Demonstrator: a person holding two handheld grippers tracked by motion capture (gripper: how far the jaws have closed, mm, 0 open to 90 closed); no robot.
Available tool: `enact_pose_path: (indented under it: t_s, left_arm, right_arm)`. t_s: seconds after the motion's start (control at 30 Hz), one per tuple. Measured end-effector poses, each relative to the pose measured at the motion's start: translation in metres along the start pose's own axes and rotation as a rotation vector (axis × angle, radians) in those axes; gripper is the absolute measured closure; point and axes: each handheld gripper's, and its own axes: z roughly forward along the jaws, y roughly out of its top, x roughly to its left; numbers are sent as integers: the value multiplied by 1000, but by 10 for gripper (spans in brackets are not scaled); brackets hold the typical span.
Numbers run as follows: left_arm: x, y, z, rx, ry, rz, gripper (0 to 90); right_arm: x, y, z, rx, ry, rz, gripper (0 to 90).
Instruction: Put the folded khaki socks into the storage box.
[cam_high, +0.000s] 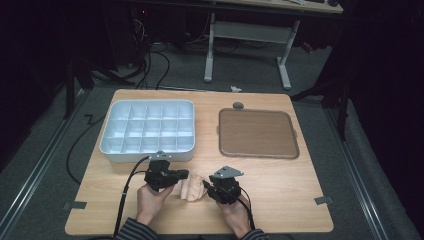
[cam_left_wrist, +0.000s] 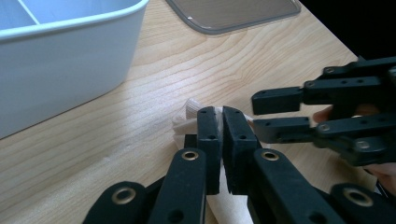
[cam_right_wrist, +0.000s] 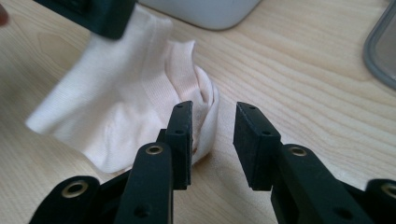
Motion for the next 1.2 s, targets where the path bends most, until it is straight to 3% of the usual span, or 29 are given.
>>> enact_pose_path:
  t_s: [0.27,0.5,0.97,1.2]
  left_arm:
    - [-3,2,1,-6,-13,4,866]
    - [-9,9,4,0,-17,29,866]
    - [-17,22,23,31,-27,68,864]
    - [-12,24,32,29,-35,57,864]
  right_arm:
    - [1,-2,15,59,24,-29,815]
    - [3,3,18,77,20,-66,828]
    - [3,5,21,69,32,-70,829]
    - [2,6,24,62,41,-64,829]
